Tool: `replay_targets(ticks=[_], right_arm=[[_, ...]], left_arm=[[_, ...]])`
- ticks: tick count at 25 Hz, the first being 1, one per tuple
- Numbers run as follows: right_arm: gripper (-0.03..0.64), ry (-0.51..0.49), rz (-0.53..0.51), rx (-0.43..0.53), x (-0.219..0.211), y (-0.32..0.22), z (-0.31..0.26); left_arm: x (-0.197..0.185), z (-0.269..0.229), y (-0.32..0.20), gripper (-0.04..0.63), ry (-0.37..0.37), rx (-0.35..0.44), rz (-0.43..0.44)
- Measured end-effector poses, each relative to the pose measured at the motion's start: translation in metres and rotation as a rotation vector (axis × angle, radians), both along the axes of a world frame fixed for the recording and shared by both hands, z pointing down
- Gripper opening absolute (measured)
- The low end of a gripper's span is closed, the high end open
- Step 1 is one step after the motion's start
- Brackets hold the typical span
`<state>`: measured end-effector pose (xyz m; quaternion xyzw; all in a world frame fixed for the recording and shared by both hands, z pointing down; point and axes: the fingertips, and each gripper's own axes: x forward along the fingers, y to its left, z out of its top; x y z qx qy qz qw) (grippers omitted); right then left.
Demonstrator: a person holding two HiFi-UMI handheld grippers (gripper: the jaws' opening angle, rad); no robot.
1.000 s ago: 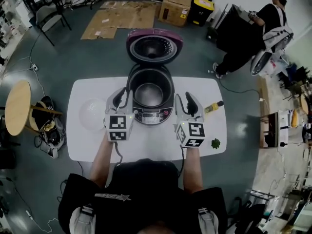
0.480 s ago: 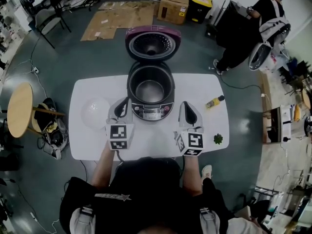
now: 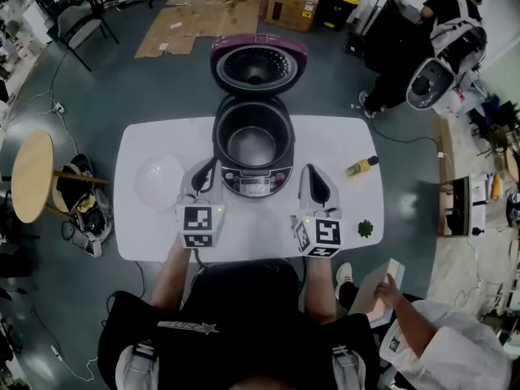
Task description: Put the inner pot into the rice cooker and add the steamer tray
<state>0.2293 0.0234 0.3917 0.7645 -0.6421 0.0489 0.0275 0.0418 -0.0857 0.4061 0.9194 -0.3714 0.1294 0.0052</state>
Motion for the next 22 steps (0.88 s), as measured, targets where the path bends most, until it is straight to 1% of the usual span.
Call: replay_targets(ticks=[5, 9, 13, 22], right_arm=[[0.006, -0.005, -0.053, 0.001, -0.005, -0.003, -0.004], [0.006, -0.008, -0.119, 0.003, -0.016, -0.007, -0.007], [0.006, -0.010, -0.193, 0.003, -0.030, -0.003, -0.007], [0.006, -0.015, -0.398, 0.003, -0.082, 0.008, -0.007]], left_arm=[[-0.003, -0.002, 0.005, 0.011, -0.001, 0.000, -0.037], [-0.014, -0.005, 0.010, 0.011, -0.011, -0.002, -0.094], [-0.030, -0.008, 0.028, 0.011, -0.010, -0.001, -0.157], [-0.095, -0.008, 0.082, 0.011, -0.028, -0.004, -0.352]])
